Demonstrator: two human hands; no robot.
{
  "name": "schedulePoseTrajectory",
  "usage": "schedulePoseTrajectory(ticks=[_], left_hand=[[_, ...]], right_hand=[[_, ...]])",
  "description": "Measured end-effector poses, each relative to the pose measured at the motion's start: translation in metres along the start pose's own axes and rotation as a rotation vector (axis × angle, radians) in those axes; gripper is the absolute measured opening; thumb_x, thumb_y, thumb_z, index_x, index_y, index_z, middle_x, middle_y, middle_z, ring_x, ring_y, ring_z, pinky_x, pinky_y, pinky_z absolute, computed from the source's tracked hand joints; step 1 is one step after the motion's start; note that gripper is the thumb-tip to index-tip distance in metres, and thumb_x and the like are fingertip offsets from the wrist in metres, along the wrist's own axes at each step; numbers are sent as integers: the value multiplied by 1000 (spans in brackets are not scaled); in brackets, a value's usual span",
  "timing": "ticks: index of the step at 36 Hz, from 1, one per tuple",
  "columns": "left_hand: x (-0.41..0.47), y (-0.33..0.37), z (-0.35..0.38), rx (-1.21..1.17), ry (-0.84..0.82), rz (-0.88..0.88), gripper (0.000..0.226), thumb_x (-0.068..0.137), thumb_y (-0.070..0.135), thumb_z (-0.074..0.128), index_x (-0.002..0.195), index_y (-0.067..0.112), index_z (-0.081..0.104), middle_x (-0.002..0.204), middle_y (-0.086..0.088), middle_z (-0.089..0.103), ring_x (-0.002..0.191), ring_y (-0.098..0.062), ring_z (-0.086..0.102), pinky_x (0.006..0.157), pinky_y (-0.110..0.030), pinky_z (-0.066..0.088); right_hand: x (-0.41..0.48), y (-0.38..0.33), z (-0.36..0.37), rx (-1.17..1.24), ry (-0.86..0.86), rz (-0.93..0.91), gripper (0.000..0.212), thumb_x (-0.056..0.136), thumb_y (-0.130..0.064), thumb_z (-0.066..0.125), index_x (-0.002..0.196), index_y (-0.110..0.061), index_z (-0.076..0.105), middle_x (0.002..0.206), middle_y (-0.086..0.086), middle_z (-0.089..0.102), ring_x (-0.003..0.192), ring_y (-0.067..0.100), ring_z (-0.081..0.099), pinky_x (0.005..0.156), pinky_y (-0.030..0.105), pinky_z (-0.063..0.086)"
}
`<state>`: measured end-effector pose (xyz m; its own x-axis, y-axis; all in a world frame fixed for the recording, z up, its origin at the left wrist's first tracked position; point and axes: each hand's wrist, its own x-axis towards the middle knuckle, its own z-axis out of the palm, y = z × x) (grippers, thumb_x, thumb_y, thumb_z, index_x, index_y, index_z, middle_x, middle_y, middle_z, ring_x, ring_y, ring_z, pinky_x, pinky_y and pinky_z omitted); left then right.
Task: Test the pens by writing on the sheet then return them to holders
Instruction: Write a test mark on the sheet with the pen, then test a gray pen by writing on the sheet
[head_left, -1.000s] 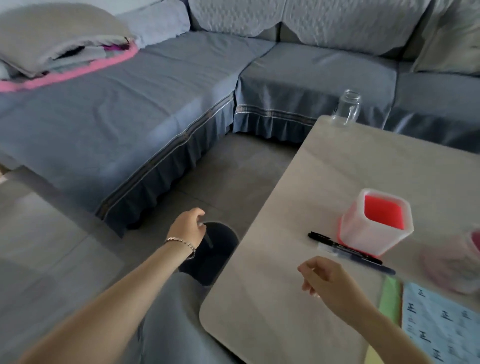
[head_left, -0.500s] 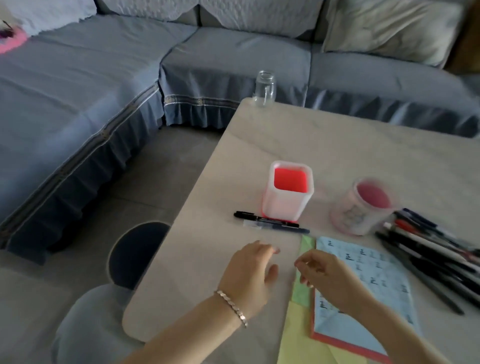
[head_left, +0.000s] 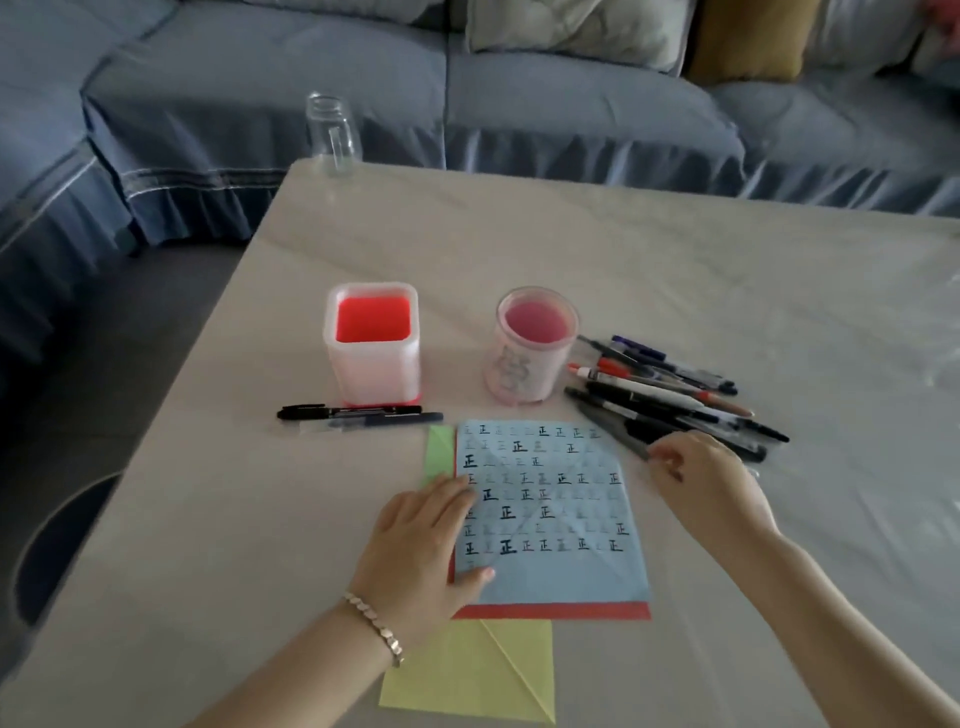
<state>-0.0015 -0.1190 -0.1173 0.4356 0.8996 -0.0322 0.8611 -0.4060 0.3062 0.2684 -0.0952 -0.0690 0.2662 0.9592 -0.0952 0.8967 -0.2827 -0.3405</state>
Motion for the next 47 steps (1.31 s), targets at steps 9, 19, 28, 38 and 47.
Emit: schedulePoseTrajectory(ticks=[9,19,28,38,47], left_hand=[[-3,0,8,27,38,16,67,72,64,36,115,19,61,123,5,60,112,-13,57,91,-38,44],[-3,15,-3,-214,138,31,58,79,58,43,120,18,50,122,3,59,117,-14,54,96,-35,36],[3,55,-49,-672,188,224,18,94,38,35,106,32,46,85,23,57,82,10,52,71,-4,39],[0,52,-37,-538,107,260,38,94,40,22,87,13,47,67,15,37,59,-10,38,53,-9,31],[-2,36,-39,-492,49,226,51,88,58,20,88,19,53,48,11,37,44,-6,43,43,-16,30]], right_hand=[[3,18,10,-130,-107,-9,18,90,-18,50,97,-12,66,92,7,60,83,23,54,67,33,46],[-44,-45,-20,1201,-235,148,8,87,2,54,80,-3,54,67,13,66,58,18,64,58,23,55],[-82,-91,-4,1140,-194,-72,15,84,-5,59,69,-3,59,49,3,55,47,10,50,50,16,42],[-82,-97,21,1043,30,-8,47,83,3,56,43,-18,43,36,-5,39,38,6,33,42,14,29],[-82,-99,29,1270,-53,25,41,85,4,54,49,-9,39,35,-6,34,33,8,29,35,17,26]])
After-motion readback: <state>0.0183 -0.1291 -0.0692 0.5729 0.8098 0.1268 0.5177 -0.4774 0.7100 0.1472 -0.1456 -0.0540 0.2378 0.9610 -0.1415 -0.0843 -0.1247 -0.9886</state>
